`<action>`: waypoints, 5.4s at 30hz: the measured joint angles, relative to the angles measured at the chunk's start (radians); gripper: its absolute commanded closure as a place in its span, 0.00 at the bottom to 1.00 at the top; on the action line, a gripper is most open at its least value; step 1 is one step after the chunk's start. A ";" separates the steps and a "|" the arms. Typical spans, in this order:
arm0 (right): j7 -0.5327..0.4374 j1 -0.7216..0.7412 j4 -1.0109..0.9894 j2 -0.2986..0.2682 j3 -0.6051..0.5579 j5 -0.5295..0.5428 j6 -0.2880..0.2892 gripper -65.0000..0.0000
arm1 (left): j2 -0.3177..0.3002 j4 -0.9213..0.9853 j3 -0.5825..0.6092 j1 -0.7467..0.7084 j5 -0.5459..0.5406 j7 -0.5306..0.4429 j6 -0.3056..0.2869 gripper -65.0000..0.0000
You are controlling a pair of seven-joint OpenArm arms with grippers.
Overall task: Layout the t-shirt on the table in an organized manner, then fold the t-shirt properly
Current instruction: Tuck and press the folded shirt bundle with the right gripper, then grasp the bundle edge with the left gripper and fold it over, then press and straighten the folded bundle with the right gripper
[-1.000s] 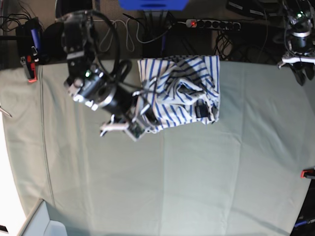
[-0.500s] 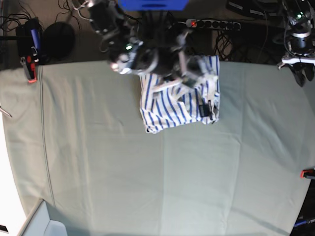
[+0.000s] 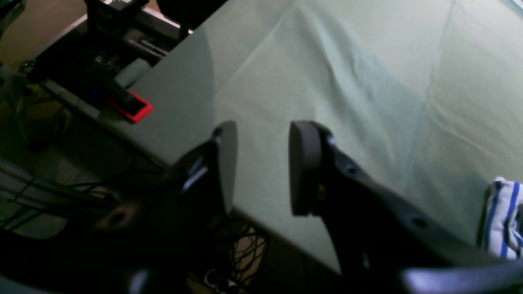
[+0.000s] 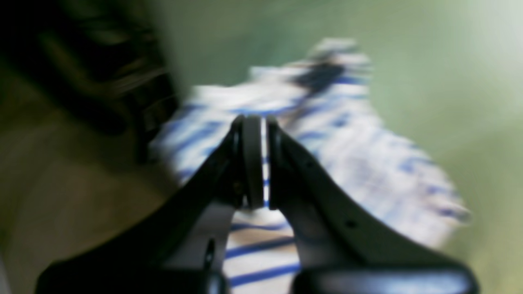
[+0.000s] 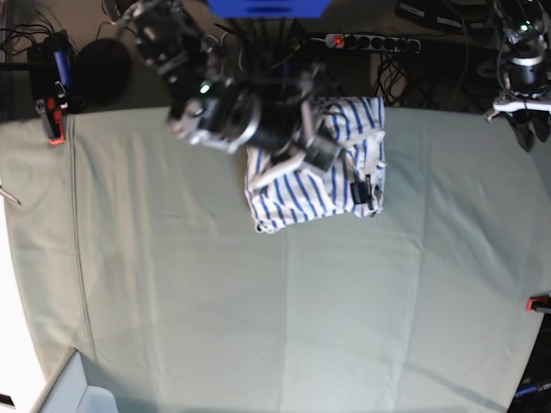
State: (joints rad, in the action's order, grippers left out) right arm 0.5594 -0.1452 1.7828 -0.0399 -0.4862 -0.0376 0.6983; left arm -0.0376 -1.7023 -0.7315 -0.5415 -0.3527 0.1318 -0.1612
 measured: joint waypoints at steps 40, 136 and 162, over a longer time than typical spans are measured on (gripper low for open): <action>-0.036 0.211 -0.262 0.075 -0.036 -0.002 0.000 1.00 | -0.007 0.000 0.002 0.005 0.005 0.000 0.001 0.68; -0.360 -0.094 -0.166 -0.009 1.003 -0.006 -0.064 1.00 | -0.092 0.407 0.788 0.507 0.011 0.265 0.005 1.00; -0.369 -0.196 -0.166 0.117 1.365 0.001 -0.022 1.00 | -0.007 1.040 1.736 1.126 0.008 -0.122 -0.011 1.00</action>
State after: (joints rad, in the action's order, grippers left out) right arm 0.1905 -0.3412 1.6169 0.0772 0.8787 -0.0368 0.6765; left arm -0.0444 -0.6628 1.0042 0.5850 -0.3443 0.0093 -0.1726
